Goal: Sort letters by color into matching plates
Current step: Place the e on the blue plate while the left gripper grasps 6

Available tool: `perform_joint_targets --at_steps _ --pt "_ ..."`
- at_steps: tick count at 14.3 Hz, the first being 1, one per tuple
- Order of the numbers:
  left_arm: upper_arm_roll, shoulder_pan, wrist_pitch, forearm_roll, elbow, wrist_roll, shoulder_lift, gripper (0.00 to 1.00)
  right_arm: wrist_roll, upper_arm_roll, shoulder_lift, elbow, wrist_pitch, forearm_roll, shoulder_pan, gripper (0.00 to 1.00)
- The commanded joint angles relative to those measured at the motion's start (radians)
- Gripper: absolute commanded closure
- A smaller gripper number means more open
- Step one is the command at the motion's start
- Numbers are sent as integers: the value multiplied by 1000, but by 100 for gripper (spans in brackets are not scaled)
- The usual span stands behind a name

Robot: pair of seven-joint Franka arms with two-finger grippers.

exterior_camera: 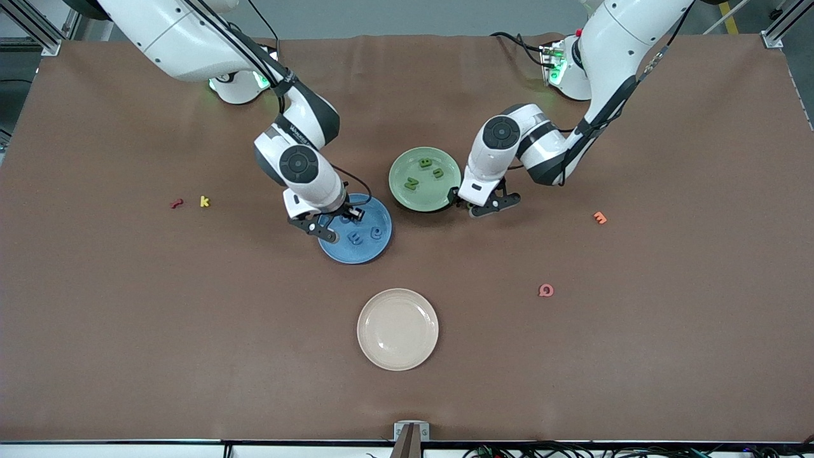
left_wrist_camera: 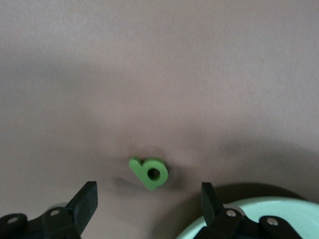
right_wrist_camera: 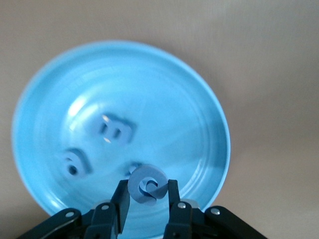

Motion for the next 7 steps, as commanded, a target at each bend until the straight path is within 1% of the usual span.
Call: perform_joint_targets --at_steps 1,3,5,7 --pt "-4 21 14 16 0 3 -24 8 26 -14 -40 -39 13 -34 -2 100" --pt "-4 21 14 16 4 3 -21 8 26 -21 -39 -39 13 -46 -8 100" --pt "-4 20 14 16 4 1 -8 8 26 -46 -37 -37 16 -63 -6 100" --pt "-3 13 16 19 2 3 6 8 26 -48 -35 -36 16 -63 -8 98"
